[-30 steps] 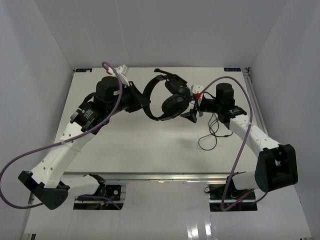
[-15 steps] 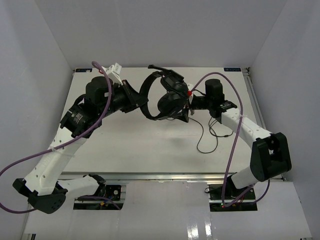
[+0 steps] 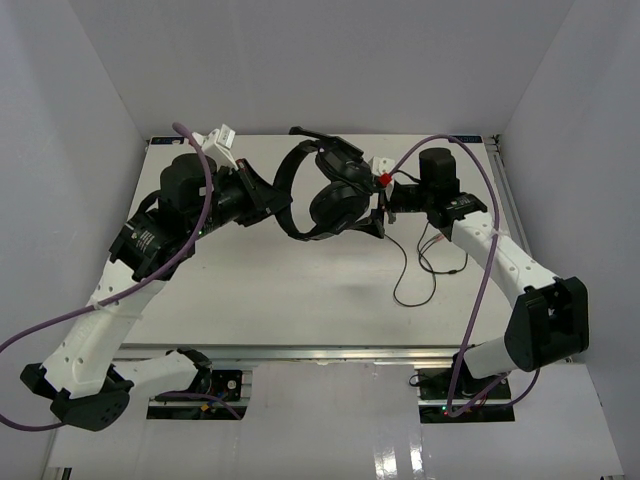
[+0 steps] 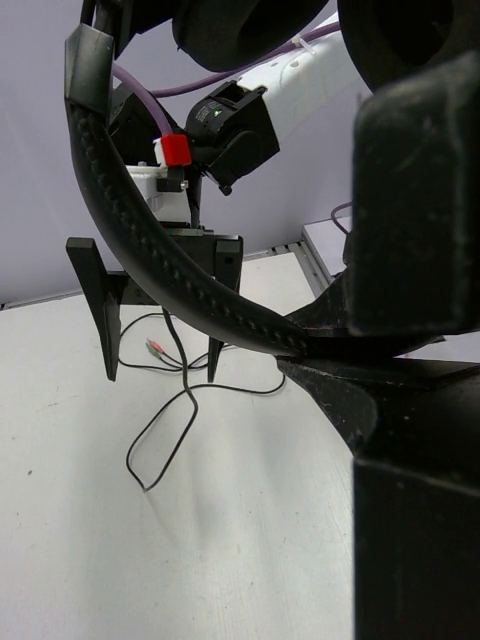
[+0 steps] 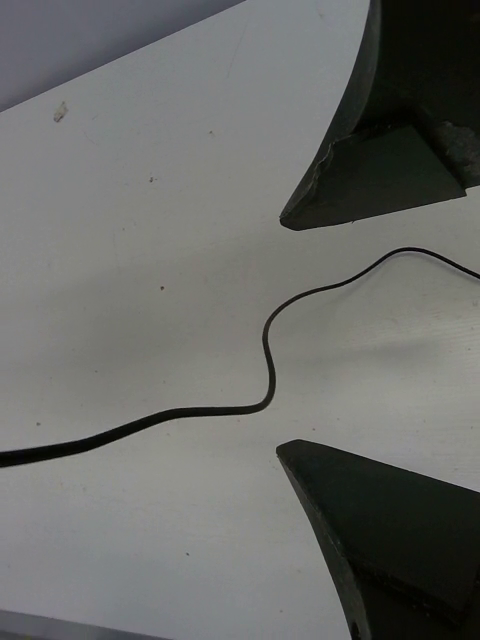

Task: Wrap the headphones

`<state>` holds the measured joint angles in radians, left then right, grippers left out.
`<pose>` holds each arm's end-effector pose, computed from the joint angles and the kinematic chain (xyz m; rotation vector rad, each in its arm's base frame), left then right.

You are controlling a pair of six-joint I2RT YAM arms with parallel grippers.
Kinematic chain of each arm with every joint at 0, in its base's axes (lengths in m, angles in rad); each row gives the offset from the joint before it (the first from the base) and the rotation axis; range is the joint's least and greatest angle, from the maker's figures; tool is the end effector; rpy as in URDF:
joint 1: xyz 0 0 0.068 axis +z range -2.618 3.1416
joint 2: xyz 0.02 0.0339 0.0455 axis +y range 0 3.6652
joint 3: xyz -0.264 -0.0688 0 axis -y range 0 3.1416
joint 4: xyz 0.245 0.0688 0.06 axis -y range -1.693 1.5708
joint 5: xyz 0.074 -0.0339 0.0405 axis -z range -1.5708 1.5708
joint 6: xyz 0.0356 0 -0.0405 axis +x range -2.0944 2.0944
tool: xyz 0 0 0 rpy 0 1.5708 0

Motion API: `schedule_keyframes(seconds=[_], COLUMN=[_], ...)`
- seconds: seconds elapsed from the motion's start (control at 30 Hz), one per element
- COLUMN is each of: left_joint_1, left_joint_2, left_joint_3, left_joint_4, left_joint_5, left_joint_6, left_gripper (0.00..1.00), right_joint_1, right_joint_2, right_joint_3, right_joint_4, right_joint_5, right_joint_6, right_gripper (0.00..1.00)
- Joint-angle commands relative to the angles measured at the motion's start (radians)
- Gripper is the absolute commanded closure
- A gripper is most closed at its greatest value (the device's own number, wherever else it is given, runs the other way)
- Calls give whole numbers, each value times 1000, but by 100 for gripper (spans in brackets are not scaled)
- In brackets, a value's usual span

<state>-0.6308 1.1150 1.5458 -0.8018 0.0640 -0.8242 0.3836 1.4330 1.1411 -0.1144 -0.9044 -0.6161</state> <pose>0.1629 -0.1218 0.4677 -0.1557 2.0779 -0.9974 0.2898 0.1471 0.3240 -1.3609 1.2971 0.7273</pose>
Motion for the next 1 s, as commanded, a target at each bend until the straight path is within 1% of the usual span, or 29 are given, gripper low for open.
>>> schedule_keyframes(seconds=[0.0, 0.1, 0.2, 0.23, 0.3, 0.37, 0.43, 0.47, 0.53, 0.57, 0.6, 0.67, 0.73, 0.77, 0.8, 0.83, 0.97], left_joint_1=[-3, -3, -3, -3, -3, -3, -3, -3, -3, -3, -3, -3, -3, -3, -3, -3, -3], left_joint_2=[-49, -49, -52, -53, -57, -60, -61, -61, -68, -73, -79, -91, -99, -111, -119, -126, -137], left_joint_3=[-6, -6, -3, -1, 3, 8, 13, 14, 24, 27, 33, 56, 62, 57, 50, 39, 6], left_joint_4=[56, 74, 78, 78, 78, 79, 83, 86, 89, 91, 94, 102, 115, 122, 132, 155, 201], left_joint_5=[8, 25, 30, 28, 26, 29, 37, 39, 14, 2, -17, -105, -180, -201, -222, -253, -312], left_joint_6=[-38, -54, -68, -70, -73, -82, -93, -101, -117, -126, -128, -141, -163, -175, -187, -200, -225], left_gripper=[100, 100, 100, 100, 100, 100, 100, 100, 100, 100, 100, 100, 100, 100, 100, 100, 100], right_joint_1=[30, 54, 70, 84, 115, 142, 155, 157, 164, 171, 173, 189, 193, 197, 203, 209, 251], right_joint_2=[7, 37, 78, 87, 97, 107, 122, 137, 156, 155, 152, 124, 108, 98, 93, 85, 63], right_joint_3=[49, 61, 120, 132, 150, 154, 152, 155, 146, 125, 118, 10, -49, -69, -88, -106, -126], right_joint_4=[-45, -7, -40, -51, -61, -27, 25, 56, 89, 128, 140, 271, 445, 499, 550, 593, 578], right_joint_5=[-113, -165, -311, -329, -311, -232, -201, -215, -282, -309, -326, -352, -368, -391, -400, -403, -381], right_joint_6=[-8, 26, 20, 13, 2, 17, 58, 102, 145, 169, 177, 298, 395, 476, 525, 547, 547], right_gripper=[8, 8, 8, 8, 8, 8, 7, 7, 1, 5, 6, 13, 22, 26, 31, 38, 54])
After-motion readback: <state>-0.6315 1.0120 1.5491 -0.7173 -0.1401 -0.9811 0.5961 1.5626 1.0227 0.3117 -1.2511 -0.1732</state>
